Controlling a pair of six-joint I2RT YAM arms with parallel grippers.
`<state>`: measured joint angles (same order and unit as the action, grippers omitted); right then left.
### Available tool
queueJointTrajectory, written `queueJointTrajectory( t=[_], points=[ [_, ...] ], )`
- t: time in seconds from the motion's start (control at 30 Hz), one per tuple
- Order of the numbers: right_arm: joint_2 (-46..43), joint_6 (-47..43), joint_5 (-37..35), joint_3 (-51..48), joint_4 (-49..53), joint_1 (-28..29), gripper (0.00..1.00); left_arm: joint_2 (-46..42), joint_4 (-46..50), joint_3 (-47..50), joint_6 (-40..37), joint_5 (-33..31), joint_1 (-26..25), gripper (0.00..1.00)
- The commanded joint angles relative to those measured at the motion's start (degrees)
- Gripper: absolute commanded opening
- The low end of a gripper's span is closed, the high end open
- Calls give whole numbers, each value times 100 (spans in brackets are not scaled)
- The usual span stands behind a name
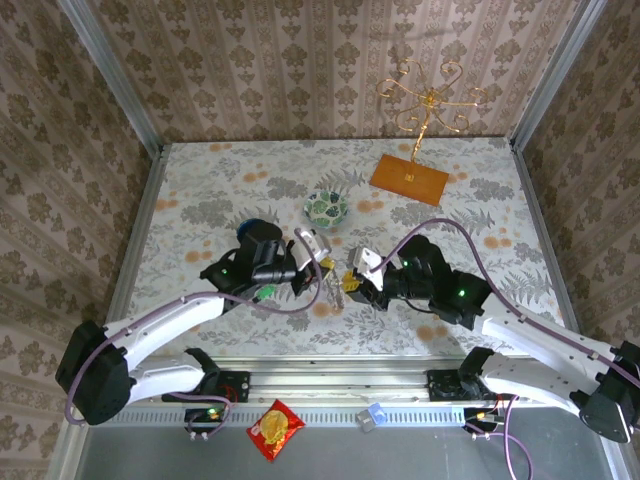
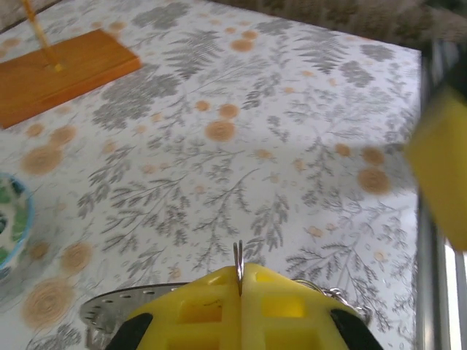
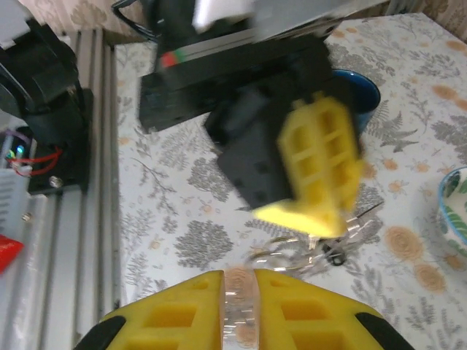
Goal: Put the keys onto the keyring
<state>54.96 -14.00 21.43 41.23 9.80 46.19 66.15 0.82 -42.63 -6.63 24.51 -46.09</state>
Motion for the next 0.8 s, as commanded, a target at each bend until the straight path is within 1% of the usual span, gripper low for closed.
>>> queueJointTrajectory(
  t=[0.0,0.13,0.27,0.37,0.47,0.53,0.63,0.77],
  points=[
    [-42,691,51,-348,-123,254,18,238,1084,-625,881,-1026,-135,0],
    [88,1123,-411,-802,-1147,559,18,693,1952,-1474,1795,-1304,-244,0],
    [490,1298,-1102,-1037,-2123,795,18,1385,3238,-2545,2703,-1552,-416,0],
    [684,1246,-1542,-1164,-2509,813,17,1846,4216,-3362,3254,-1604,-459,0],
    [618,1036,-2019,-1537,-3084,814,17,2104,4955,-3956,3804,-1651,-452,0],
    [541,821,-2292,-1731,-3331,812,17,2230,5283,-4221,4233,-1578,-452,0],
    [427,477,-2500,-1978,-3626,808,17,2435,5693,-4599,4910,-1247,-385,0],
    [185,315,-2453,-2421,-4294,801,17,2669,6204,-4956,5833,-716,-215,0]
  ],
)
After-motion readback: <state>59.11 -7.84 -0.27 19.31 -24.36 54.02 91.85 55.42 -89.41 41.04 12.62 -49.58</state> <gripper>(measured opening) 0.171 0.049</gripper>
